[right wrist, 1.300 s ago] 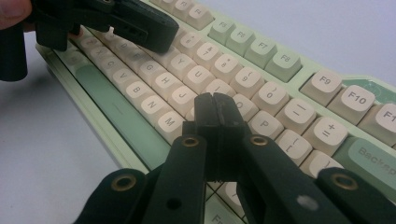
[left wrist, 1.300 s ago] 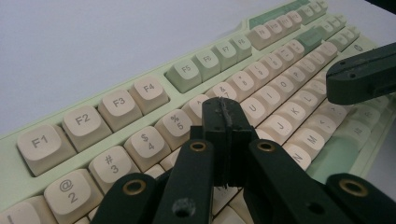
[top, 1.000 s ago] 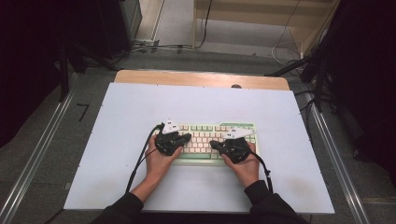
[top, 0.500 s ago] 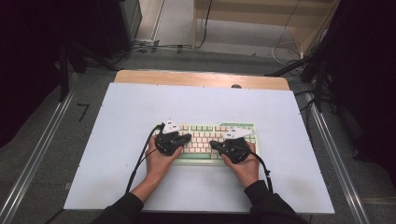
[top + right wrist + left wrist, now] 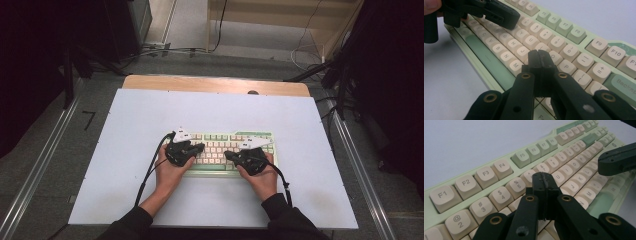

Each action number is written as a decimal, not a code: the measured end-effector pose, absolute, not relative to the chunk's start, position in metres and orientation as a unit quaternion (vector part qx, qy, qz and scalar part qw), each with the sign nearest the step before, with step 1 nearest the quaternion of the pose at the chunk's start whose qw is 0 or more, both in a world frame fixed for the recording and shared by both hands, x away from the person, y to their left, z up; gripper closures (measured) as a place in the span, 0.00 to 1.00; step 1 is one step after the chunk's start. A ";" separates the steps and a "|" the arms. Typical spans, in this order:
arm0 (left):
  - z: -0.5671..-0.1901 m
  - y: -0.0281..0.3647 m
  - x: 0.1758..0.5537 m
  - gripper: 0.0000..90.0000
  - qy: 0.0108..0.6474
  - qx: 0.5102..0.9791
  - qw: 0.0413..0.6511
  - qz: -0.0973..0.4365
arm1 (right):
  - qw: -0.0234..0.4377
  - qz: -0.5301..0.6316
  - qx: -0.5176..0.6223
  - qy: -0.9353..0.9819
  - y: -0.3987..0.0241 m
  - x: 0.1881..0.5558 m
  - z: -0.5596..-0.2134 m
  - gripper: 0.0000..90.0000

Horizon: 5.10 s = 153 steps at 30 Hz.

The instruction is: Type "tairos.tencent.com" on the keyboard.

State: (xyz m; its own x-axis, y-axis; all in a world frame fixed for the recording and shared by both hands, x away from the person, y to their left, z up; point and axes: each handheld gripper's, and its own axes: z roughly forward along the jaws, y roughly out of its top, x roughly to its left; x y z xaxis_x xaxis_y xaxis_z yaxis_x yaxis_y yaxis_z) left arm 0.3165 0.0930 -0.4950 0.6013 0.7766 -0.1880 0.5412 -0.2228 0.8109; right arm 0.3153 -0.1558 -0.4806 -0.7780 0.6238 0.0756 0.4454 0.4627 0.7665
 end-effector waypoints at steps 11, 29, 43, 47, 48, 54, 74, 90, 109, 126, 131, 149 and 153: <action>-0.490 0.099 0.315 1.00 0.428 0.765 0.464 0.128 | 0.109 0.411 0.314 0.849 -0.155 0.315 -0.481 0.98; -0.490 0.110 0.316 1.00 0.439 0.759 0.463 0.133 | 0.110 0.412 0.313 0.849 -0.155 0.314 -0.480 0.98; -0.491 0.122 0.314 1.00 0.446 0.757 0.458 0.137 | 0.110 0.412 0.312 0.849 -0.155 0.314 -0.480 0.98; -0.491 0.126 0.313 1.00 0.449 0.756 0.455 0.138 | 0.109 0.411 0.314 0.849 -0.155 0.314 -0.480 0.98; -0.492 0.127 0.313 1.00 0.450 0.755 0.456 0.139 | 0.109 0.410 0.313 0.849 -0.155 0.314 -0.481 0.98; -0.492 0.130 0.313 1.00 0.451 0.757 0.451 0.141 | 0.109 0.411 0.313 0.849 -0.155 0.314 -0.480 0.98; -0.495 0.128 0.313 1.00 0.451 0.761 0.444 0.141 | 0.108 0.411 0.313 0.849 -0.155 0.314 -0.480 0.98; -0.496 0.126 0.312 1.00 0.450 0.766 0.438 0.136 | 0.109 0.410 0.313 0.850 -0.155 0.314 -0.481 0.98; -0.492 0.132 0.308 1.00 0.460 0.741 0.472 0.126 | 0.106 0.408 0.305 0.854 -0.146 0.312 -0.485 0.98; -0.492 0.131 0.307 1.00 0.458 0.743 0.471 0.129 | 0.096 0.414 0.292 0.857 -0.129 0.312 -0.484 0.98; -0.492 0.131 0.307 1.00 0.458 0.743 0.472 0.128 | 0.093 0.412 0.290 0.859 -0.125 0.313 -0.485 0.98; -0.492 0.131 0.307 1.00 0.457 0.743 0.473 0.127 | 0.088 0.408 0.282 0.864 -0.118 0.314 -0.488 0.98; -0.492 0.130 0.307 1.00 0.456 0.743 0.473 0.127 | 0.088 0.408 0.280 0.864 -0.117 0.315 -0.489 0.98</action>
State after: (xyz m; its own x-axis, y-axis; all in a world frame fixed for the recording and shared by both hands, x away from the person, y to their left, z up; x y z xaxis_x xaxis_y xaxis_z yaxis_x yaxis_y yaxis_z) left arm 0.3066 0.1305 -0.4917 0.5519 0.7976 -0.2435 0.5578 -0.1360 0.8187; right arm 0.3145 -0.1167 -0.4889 -0.8272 0.5567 0.0765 0.4131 0.5101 0.7544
